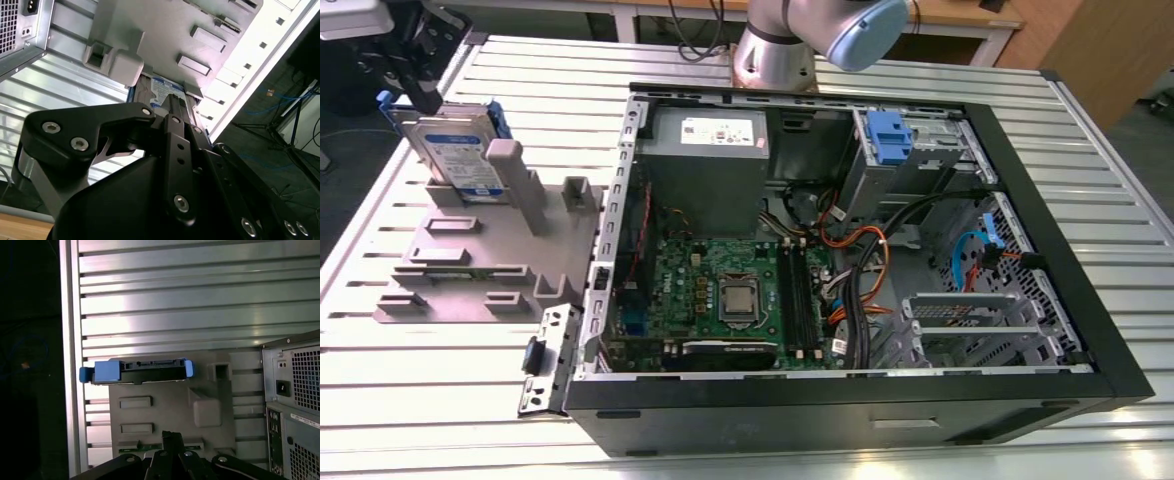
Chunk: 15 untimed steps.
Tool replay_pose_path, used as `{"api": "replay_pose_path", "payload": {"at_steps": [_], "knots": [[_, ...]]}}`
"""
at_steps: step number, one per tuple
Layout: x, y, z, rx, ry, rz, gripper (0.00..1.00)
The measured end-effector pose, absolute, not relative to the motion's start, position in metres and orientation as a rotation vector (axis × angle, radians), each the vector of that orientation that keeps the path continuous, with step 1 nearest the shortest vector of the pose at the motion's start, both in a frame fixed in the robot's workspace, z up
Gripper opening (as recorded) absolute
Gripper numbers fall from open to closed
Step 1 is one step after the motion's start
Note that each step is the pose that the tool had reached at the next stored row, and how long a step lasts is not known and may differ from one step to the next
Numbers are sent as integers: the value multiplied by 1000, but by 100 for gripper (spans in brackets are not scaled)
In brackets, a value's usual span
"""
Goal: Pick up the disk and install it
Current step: 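Reach for the disk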
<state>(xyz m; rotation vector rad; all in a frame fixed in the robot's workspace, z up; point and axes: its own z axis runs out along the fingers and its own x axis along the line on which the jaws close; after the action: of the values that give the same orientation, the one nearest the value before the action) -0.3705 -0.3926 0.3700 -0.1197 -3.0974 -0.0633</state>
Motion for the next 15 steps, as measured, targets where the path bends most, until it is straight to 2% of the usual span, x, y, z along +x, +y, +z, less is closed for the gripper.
{"api": "replay_pose_path", "payload": {"at_steps": [15], "knots": [[-388,-389,369,-120,-3097,-66,11]]}}
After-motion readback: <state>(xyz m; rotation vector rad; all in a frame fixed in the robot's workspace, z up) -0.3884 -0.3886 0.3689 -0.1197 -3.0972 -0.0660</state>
